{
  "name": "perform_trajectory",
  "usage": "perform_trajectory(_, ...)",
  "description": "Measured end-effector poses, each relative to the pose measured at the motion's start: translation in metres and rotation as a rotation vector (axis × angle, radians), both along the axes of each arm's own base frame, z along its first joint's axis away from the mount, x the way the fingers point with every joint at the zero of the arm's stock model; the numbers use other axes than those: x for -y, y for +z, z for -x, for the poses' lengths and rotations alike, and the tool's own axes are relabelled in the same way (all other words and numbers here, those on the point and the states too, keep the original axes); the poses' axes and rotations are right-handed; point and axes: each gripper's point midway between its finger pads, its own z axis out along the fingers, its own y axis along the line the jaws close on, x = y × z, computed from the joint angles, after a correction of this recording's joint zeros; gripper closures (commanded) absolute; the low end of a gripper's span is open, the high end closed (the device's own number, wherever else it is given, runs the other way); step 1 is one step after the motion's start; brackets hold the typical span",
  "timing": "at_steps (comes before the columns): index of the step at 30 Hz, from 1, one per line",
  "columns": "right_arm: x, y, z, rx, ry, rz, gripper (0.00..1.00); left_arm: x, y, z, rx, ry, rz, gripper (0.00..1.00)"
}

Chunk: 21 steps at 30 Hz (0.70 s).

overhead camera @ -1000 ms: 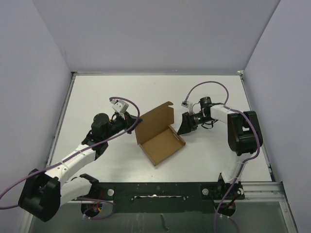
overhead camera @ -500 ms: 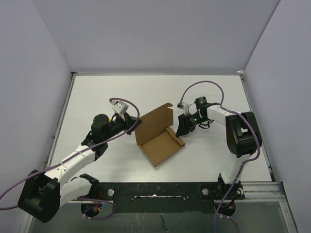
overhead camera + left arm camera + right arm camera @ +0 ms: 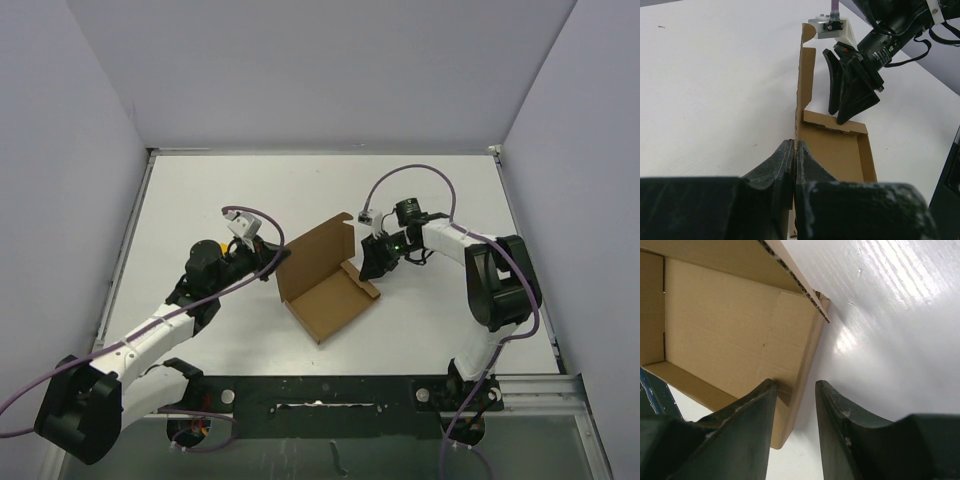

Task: Fold the paper box

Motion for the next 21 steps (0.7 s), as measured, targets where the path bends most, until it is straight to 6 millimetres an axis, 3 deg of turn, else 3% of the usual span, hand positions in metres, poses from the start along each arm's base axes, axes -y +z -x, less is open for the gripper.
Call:
perform_trajectory(5,-0.003,-0.002,0.002,0.000,0.004,0.009,0.57,0.000,-0.001,0.000,-0.004,0.002,0.004,1.00)
perform_trajectory(16,-0.002,-0.011,-0.002,0.037,-0.001,0.077,0.56,0.000,0.000,0.001,-0.016,0.003,0.015,1.00)
perform_trajectory(21,-0.006,-0.016,-0.001,0.064,0.013,0.116,0.61,0.000,-0.001,0.001,-0.023,0.005,0.023,1.00)
